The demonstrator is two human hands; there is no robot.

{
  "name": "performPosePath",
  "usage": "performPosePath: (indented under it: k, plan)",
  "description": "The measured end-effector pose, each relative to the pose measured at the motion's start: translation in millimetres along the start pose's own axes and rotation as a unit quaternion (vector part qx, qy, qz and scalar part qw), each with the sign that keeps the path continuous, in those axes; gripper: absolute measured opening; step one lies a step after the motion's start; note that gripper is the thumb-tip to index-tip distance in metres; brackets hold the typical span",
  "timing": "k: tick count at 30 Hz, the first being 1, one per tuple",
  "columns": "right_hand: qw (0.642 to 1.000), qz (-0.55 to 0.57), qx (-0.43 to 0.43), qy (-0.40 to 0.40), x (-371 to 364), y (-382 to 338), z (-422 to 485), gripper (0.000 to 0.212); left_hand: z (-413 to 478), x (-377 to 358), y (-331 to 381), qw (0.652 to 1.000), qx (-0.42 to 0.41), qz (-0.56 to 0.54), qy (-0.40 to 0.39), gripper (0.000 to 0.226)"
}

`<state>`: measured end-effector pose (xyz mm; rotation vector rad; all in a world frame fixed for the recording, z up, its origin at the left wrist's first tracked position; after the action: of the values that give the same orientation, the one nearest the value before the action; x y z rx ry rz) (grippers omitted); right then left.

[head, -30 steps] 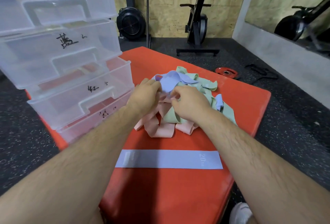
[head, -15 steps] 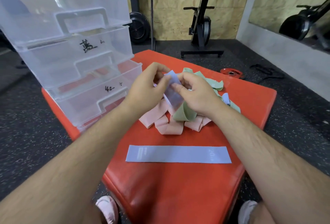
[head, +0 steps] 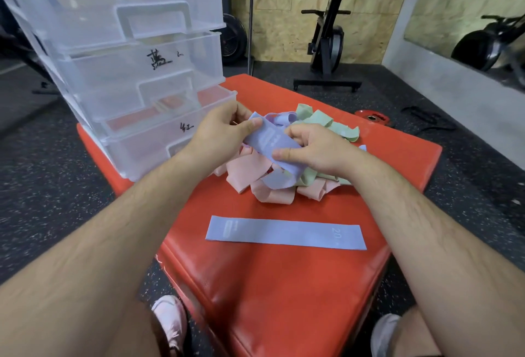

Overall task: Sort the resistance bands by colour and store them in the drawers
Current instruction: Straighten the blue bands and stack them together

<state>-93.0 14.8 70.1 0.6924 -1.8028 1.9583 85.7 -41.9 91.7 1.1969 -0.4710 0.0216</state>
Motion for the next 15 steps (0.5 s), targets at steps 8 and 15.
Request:
performPosePath:
  k: [8, 15]
  plan:
    - [0.979, -0.184, -0.073, -0.037, 27.4, 23.2, -28.4, 0.037, -14.5, 34.8, -25.8, 0.993, 0.077, -0.067, 0.058, 0.02]
    - [0.973, -0.159, -0.162, -0.04, 60.4, 61.0, -78.9, 0.017, -37.5, 47.8, -70.2, 0.98, 0.179, -0.058, 0.06, 0.024]
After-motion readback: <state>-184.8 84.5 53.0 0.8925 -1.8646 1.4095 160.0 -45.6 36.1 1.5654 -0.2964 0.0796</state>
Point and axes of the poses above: each hand's wrist, its own z-axis towards the middle knuckle, its own x-axis out of the back of the hand, y = z × x, the point moved 5 cm from there along z, towards the middle knuckle
